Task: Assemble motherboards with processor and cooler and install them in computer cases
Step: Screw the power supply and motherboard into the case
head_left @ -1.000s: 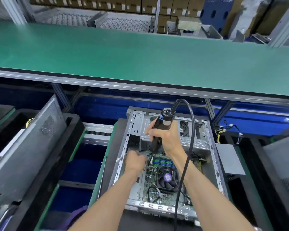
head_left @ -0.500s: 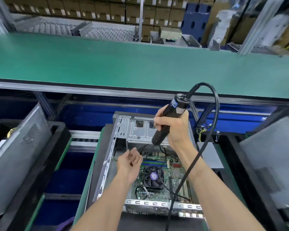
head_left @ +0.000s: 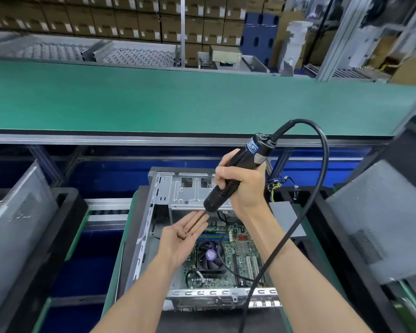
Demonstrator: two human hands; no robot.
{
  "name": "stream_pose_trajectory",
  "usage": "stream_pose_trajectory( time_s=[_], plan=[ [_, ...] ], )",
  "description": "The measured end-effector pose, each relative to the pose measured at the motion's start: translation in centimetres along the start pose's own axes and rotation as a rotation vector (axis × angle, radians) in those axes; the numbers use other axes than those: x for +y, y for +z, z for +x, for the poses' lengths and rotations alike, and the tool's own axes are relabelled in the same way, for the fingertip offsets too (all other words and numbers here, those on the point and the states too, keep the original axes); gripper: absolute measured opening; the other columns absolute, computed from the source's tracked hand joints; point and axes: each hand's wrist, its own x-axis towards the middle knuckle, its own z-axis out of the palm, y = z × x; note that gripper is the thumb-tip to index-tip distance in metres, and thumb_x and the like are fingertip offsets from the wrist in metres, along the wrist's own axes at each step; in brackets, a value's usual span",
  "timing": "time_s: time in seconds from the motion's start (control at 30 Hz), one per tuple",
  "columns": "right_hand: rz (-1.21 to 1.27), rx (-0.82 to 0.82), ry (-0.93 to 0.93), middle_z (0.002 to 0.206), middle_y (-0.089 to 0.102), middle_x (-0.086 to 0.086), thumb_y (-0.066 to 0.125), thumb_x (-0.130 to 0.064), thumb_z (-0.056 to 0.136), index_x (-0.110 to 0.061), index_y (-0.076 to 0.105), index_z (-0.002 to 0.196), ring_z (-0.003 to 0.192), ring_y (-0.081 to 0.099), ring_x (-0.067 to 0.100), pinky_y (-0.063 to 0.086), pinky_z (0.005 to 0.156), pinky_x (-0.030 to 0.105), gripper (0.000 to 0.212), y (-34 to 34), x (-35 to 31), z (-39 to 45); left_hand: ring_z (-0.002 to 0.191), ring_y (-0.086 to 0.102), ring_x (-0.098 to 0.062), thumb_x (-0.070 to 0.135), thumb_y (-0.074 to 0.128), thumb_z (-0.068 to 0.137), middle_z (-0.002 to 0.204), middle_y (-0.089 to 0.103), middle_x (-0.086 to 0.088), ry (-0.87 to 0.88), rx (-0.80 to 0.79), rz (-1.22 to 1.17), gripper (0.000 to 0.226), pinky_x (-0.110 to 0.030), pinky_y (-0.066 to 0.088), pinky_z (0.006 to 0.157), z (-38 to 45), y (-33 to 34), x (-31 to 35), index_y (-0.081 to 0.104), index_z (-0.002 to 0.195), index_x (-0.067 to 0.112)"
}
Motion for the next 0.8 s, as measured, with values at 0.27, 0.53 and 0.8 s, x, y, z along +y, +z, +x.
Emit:
stream_pose_trajectory(
  time_s=[0.27,0.53,0.8],
  plan=[
    [-0.004,0.008,-0.016,0.055,0.052,0.013,0.069,0.004,0.062,-0.01,0.062,0.059,0.044,0.042,0.022,0.041,0.053,0.031,0.015,-0.3,-0.3,-0.3,0.118,0.054,-0.059,-0.019,0.014,0.066,0.131,0.05,-0.045,-0.101,-0.076,-0.069,0.072,-0.059,0.042,0.105,-0.6,0.1,0.0,0.044,0.132,-0.021],
    [-0.026,0.035,-0.064,0.057,0.056,0.009,0.073,-0.005,0.056,-0.012,0.064,0.059,0.043,0.043,0.023,0.04,0.051,0.03,0.011,-1.2,-1.4,0.3,0.087,0.075,-0.033,0.011,0.065,0.088,0.105,0.07,-0.032,-0.108,0.157,0.169,0.031,-0.029,0.061,0.061,-0.8,0.0,-0.1,0.065,0.107,-0.012],
    [-0.044,0.045,-0.068,0.052,0.052,0.011,0.072,-0.002,0.058,-0.01,0.063,0.059,0.042,0.042,0.022,0.04,0.051,0.029,0.012,-1.5,-1.4,0.2,0.083,0.076,-0.027,-0.009,0.064,0.087,0.093,0.074,-0.025,-0.076,0.183,0.13,0.018,-0.024,0.06,0.059,-0.4,0.0,-0.6,0.065,0.104,-0.013]
  ],
)
